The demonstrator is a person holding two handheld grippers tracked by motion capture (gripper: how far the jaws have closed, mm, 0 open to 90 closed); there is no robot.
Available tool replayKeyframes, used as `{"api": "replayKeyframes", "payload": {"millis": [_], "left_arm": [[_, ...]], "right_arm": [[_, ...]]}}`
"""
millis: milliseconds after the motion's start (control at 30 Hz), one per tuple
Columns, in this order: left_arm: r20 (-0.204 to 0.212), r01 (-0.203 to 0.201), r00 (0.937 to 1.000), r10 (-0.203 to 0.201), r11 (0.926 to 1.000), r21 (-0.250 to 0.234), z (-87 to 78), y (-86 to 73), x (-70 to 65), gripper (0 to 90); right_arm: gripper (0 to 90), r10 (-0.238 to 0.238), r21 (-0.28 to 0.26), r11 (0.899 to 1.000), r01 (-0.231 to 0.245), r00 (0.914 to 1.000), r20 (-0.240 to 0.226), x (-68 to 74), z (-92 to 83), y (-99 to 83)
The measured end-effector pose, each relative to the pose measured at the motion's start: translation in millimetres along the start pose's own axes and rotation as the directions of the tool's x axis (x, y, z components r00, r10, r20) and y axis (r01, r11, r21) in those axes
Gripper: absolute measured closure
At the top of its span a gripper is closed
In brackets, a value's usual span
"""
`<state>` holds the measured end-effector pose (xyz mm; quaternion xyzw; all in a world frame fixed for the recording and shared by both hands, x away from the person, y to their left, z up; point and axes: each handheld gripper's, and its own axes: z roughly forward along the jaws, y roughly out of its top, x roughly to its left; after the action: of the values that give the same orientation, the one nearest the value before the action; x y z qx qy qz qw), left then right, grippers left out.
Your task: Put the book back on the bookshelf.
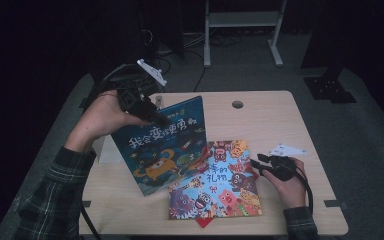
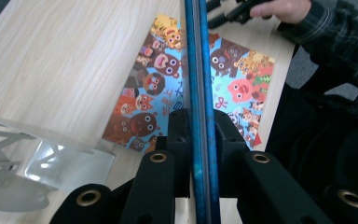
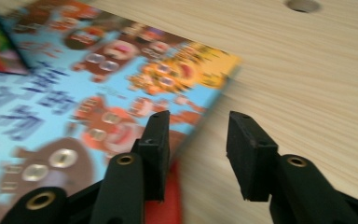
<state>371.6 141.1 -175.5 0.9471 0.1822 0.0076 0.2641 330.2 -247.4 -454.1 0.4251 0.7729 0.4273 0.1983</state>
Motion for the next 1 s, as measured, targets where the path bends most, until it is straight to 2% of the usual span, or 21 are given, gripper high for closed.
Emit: {"api": "replayKeyframes", "payload": {"millis": [33, 67, 100, 200, 367, 533, 767, 1000], "left_arm": [[0.004, 0.002, 1.0, -0.002, 1.0, 0.003, 0.3, 0.5, 0.0, 79.5], [0.004, 0.002, 1.0, -0.002, 1.0, 0.003, 0.3, 0.5, 0.0, 79.7], [0.006, 0.004, 1.0, -0.004, 1.0, 0.006, 0.3, 0.8, 0.0, 80.1], [0.007, 0.019, 0.9998, -0.019, 0.9998, 0.01, 0.5, 2.0, 0.0, 81.2], [0.008, 0.033, 0.9994, -0.033, 0.9993, 0.014, -0.2, 2.0, 0.7, 82.3], [0.009, 0.05, 0.9987, -0.05, 0.9986, 0.015, -2.3, -0.1, 2.2, 82.4], [-0.015, 0.053, 0.9985, -0.052, 0.9979, 0.038, -9.0, -5.1, 0.9, 82.5], [-0.04, 0.09, 0.9951, -0.09, 0.9959, 0.006, -23.8, -18.2, 3.6, 82.4]], "right_arm": [[55.2, 0.008, 0.008, 1.0, -0.008, 0.9996, 0.028, -6.1, 1.1, -4.0], [55.2, 0.008, 0.008, 1.0, -0.008, 0.9996, 0.028, -6.1, 1.1, -4.0], [53.3, 0.01, 0.02, 1.0, -0.012, 0.9981, 0.062, -10.7, 2.4, -7.2], [50.4, 0.015, 0.038, 0.999, -0.019, 0.996, 0.088, -15.4, 5.3, -10.9], [47.8, 0.012, 0.069, 0.997, -0.019, 0.9945, 0.104, -20.0, 9.4, -14.9], [46.4, 0.024, 0.07, 0.997, -0.032, 0.9932, 0.114, -23.9, 10.2, -18.3], [46.2, 0.042, 0.076, 0.996, -0.052, 0.9908, 0.128, -29.2, 10.3, -22.7], [43.6, 0.032, 0.102, 0.994, -0.046, 0.9904, 0.134, -30.7, 14.3, -25.7]]}}
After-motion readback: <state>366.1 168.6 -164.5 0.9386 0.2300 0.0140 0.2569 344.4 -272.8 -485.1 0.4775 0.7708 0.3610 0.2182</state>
